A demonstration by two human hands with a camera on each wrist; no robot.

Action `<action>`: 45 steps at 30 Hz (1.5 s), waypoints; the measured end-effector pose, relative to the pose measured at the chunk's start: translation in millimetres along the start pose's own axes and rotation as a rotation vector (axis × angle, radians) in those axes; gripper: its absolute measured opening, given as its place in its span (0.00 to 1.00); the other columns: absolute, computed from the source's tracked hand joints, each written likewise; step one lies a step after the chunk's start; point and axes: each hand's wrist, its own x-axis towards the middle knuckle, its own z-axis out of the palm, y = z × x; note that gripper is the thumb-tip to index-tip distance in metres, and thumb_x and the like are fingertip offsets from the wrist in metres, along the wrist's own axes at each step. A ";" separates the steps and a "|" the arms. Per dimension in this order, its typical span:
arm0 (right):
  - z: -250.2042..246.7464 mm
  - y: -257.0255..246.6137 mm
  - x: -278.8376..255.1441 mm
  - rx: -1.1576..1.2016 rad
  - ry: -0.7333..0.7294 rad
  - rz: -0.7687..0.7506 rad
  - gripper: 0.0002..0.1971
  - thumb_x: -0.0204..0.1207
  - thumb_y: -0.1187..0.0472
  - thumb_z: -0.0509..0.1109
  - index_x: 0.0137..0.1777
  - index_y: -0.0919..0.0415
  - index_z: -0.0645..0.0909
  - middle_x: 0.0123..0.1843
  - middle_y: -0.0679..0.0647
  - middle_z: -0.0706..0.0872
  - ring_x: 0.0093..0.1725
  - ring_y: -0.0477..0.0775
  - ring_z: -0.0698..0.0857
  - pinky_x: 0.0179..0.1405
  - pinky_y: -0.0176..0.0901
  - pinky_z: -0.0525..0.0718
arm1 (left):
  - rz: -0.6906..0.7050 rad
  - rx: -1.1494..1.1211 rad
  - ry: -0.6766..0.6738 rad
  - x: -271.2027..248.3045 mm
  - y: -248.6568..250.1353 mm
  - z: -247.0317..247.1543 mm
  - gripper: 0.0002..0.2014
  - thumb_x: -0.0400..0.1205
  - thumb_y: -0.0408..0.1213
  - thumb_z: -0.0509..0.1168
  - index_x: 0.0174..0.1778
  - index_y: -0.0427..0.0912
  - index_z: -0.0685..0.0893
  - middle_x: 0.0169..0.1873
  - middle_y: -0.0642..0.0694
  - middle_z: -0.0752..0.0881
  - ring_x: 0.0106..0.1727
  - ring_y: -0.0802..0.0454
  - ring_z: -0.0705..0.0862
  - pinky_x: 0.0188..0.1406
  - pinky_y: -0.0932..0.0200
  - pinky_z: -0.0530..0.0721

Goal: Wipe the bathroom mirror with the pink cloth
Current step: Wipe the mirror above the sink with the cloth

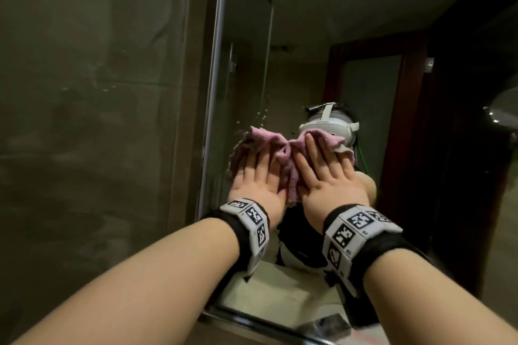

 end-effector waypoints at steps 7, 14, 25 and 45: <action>-21.9 17.5 9.8 -0.012 0.091 -0.040 0.34 0.83 0.45 0.46 0.80 0.48 0.27 0.71 0.48 0.16 0.79 0.54 0.25 0.76 0.54 0.26 | 0.050 0.167 0.053 15.1 -15.5 -39.2 0.37 0.85 0.59 0.44 0.80 0.48 0.30 0.79 0.44 0.25 0.82 0.42 0.31 0.81 0.49 0.34; -86.0 17.1 50.0 -0.023 0.179 0.013 0.42 0.78 0.41 0.56 0.81 0.46 0.31 0.81 0.55 0.24 0.81 0.59 0.28 0.78 0.55 0.29 | -0.066 0.070 0.180 43.4 -27.2 -98.8 0.42 0.83 0.60 0.50 0.81 0.48 0.31 0.82 0.46 0.30 0.84 0.42 0.39 0.82 0.46 0.48; -107.9 -11.7 71.8 0.073 0.140 0.054 0.50 0.74 0.40 0.67 0.80 0.43 0.30 0.79 0.57 0.20 0.81 0.65 0.30 0.79 0.61 0.34 | -0.072 0.014 0.288 55.3 -51.2 -105.4 0.41 0.82 0.59 0.53 0.82 0.49 0.36 0.83 0.46 0.37 0.84 0.41 0.43 0.81 0.43 0.52; -60.9 -71.8 70.7 -0.005 -0.019 -0.047 0.45 0.78 0.40 0.55 0.79 0.52 0.24 0.77 0.58 0.17 0.77 0.63 0.20 0.70 0.60 0.20 | -0.056 0.232 0.254 26.2 -78.2 -61.3 0.32 0.86 0.51 0.50 0.83 0.39 0.50 0.84 0.43 0.39 0.84 0.46 0.39 0.81 0.52 0.54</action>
